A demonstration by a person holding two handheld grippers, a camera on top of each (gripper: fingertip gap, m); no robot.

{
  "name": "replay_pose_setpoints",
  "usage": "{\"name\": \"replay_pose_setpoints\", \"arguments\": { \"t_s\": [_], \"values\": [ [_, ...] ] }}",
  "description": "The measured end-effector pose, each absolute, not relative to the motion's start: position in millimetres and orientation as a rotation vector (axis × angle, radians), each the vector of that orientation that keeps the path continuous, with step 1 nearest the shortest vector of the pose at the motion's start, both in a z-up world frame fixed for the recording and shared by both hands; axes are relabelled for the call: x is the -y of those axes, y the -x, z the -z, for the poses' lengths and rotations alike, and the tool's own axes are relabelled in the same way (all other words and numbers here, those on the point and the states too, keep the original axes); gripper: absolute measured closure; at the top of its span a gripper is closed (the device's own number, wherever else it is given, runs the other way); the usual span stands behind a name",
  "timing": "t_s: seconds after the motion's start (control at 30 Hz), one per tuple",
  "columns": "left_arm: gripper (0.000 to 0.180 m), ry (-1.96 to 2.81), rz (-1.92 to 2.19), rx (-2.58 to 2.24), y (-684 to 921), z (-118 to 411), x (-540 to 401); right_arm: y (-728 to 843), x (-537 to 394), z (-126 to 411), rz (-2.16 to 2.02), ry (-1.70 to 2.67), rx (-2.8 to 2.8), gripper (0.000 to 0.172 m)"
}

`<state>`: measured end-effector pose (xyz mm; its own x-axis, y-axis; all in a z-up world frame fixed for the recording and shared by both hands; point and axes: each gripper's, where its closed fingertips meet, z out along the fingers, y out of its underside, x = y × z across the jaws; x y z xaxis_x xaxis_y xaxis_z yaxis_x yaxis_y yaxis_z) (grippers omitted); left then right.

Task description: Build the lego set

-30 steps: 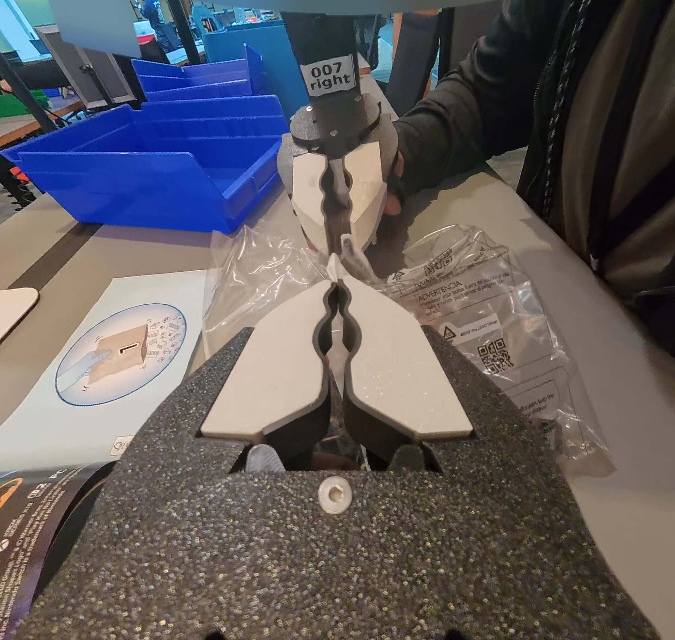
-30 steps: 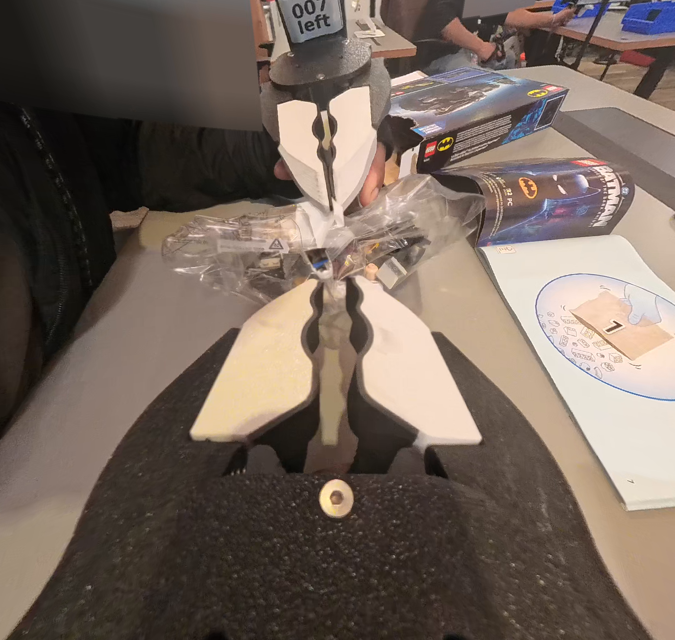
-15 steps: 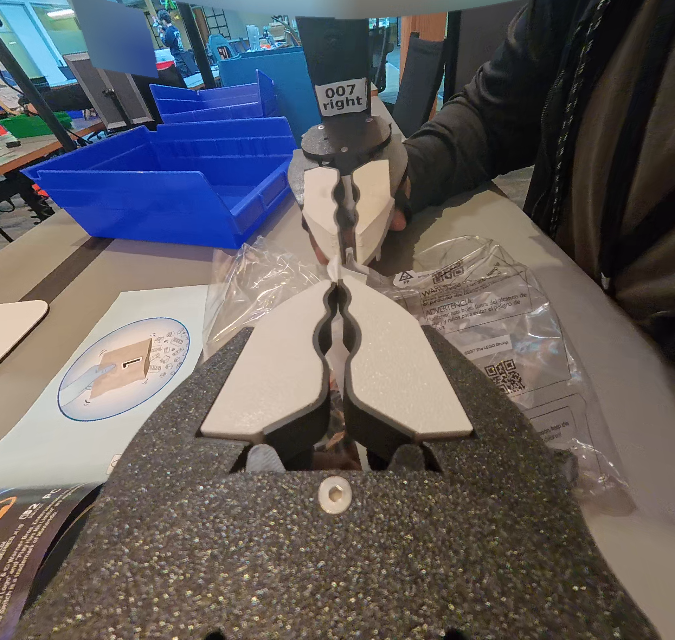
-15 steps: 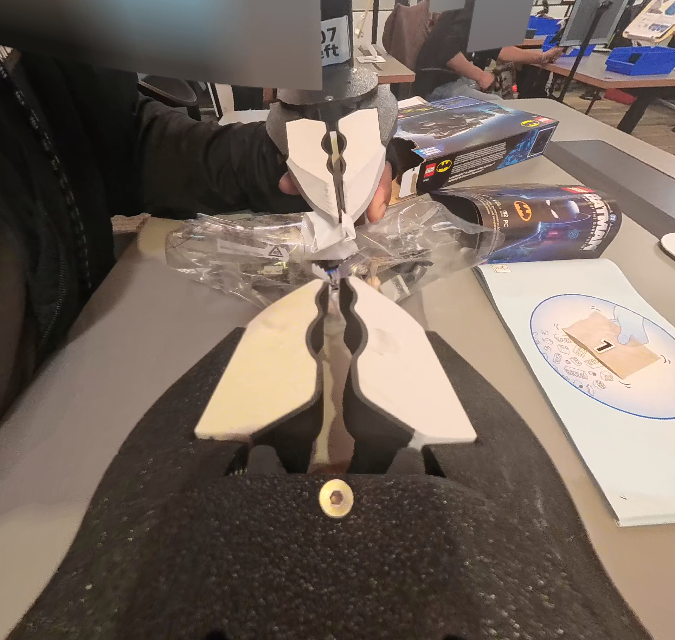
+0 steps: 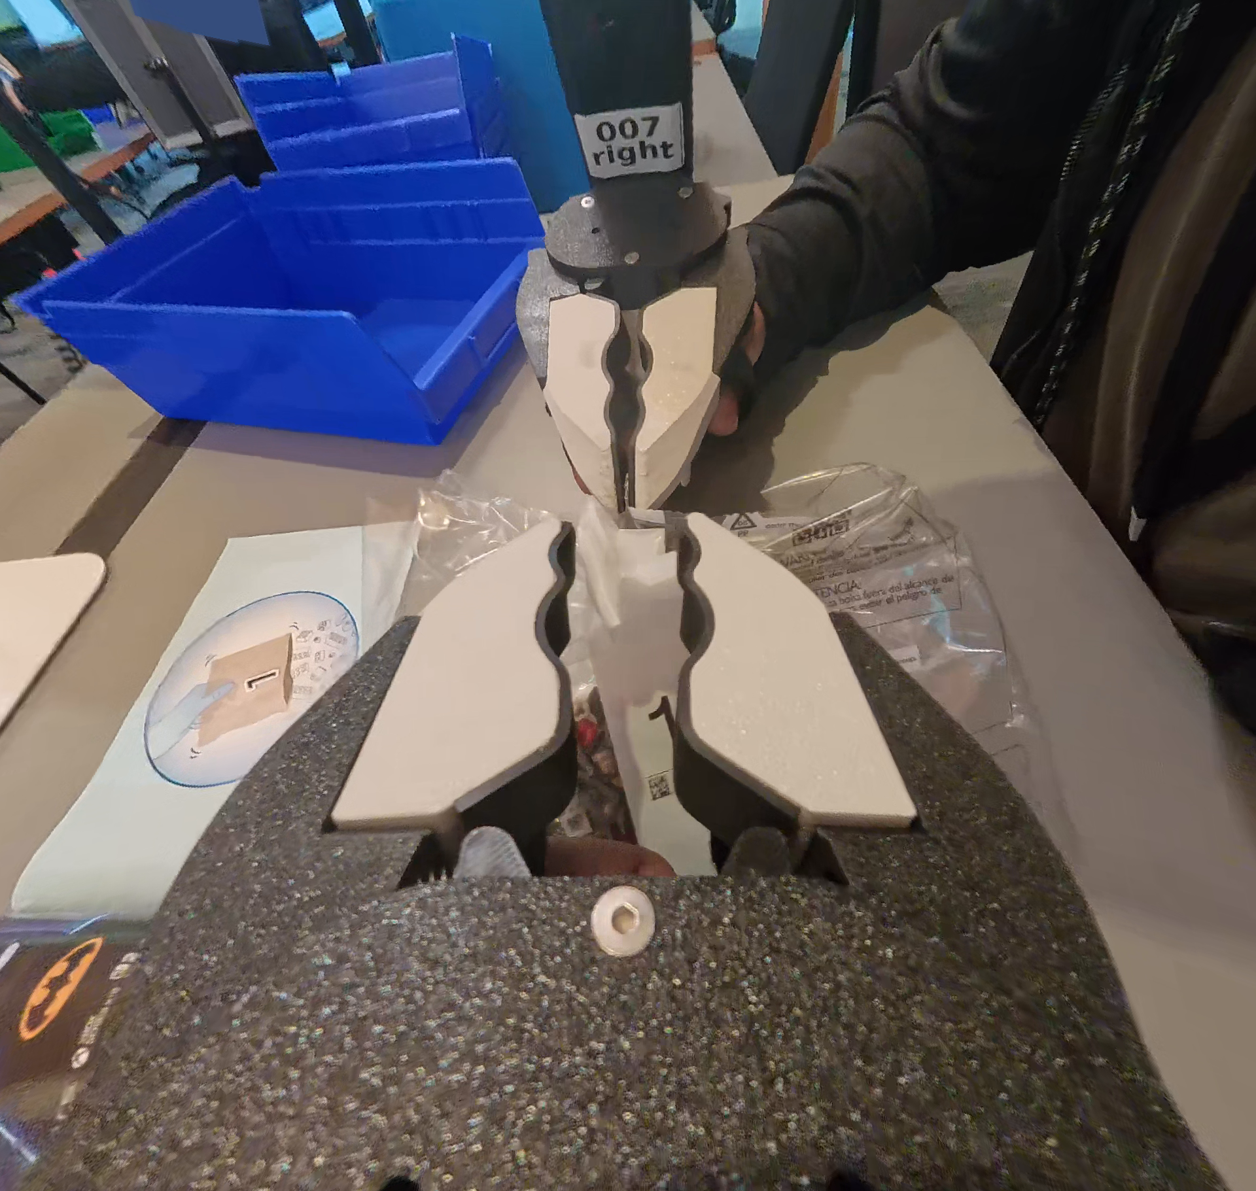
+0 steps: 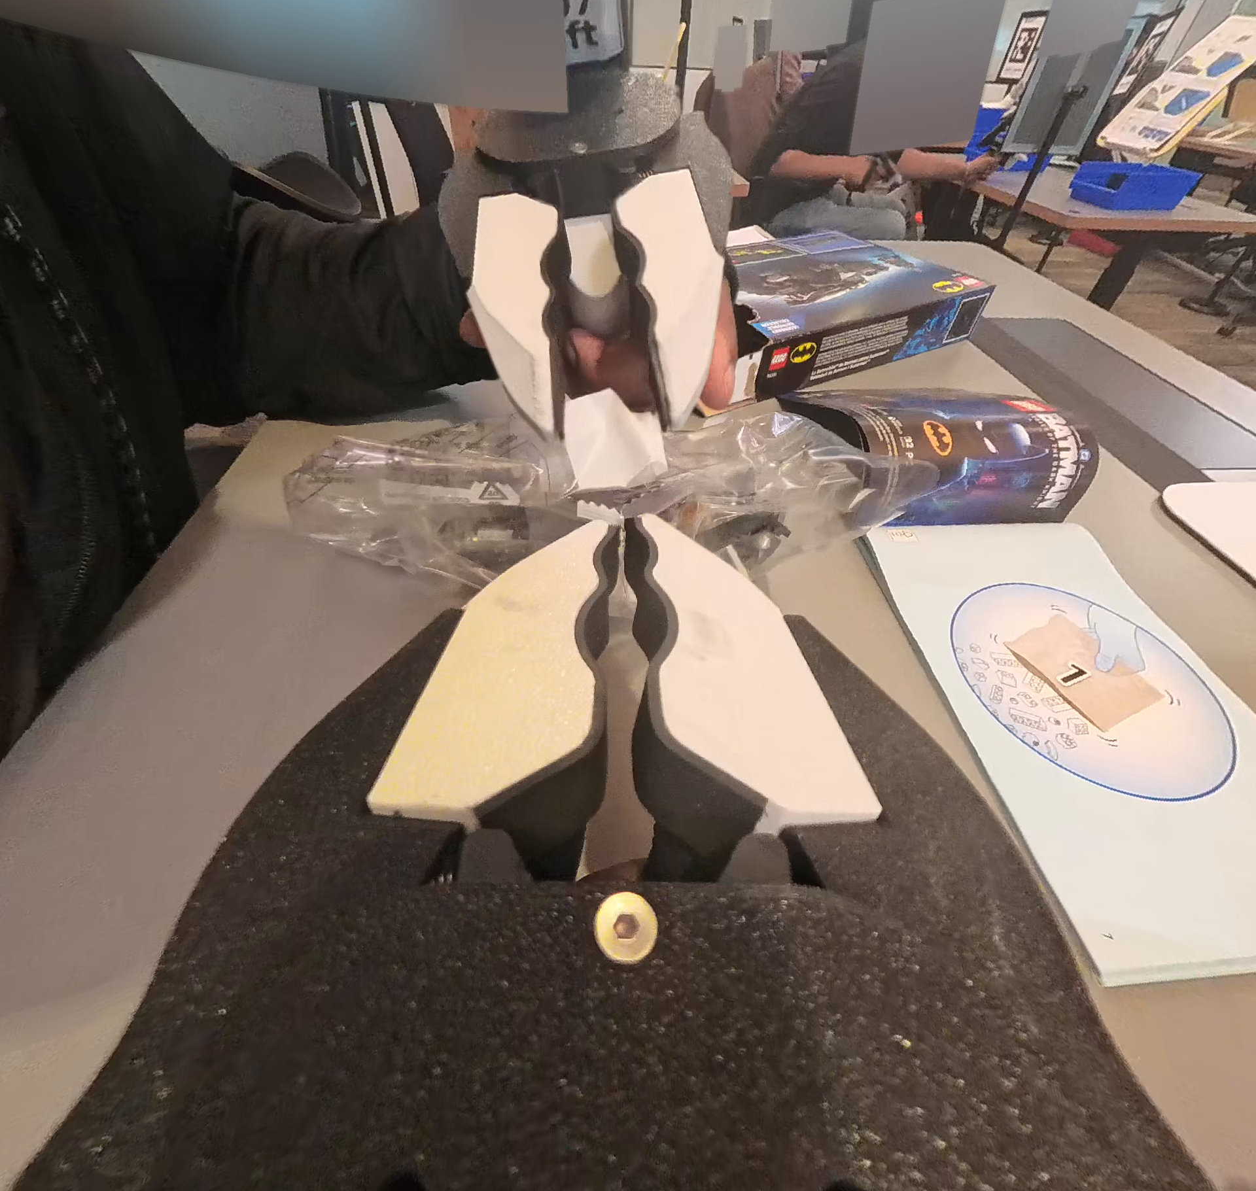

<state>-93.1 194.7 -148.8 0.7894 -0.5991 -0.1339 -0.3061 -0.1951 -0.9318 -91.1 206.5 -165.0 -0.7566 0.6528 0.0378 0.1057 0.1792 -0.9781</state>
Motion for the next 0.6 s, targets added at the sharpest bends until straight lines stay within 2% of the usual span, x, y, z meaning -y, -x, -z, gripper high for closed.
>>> {"name": "replay_pose_setpoints", "arguments": {
  "t_s": [0.13, 0.27, 0.6],
  "values": [
    [0.153, 1.860, 0.311, -0.701, 91, 155, -196, 90, -206, 163, -1.611, 0.701, 2.001, 0.170],
    [0.179, 1.851, 0.279, -0.707, 94, 156, -197, 89, -206, 163, -1.613, 0.695, 2.000, 0.170],
    [0.180, 1.811, 0.310, -0.652, 109, 155, -195, 93, -215, 164, -1.638, 0.730, 1.969, 0.171]
  ]
}}
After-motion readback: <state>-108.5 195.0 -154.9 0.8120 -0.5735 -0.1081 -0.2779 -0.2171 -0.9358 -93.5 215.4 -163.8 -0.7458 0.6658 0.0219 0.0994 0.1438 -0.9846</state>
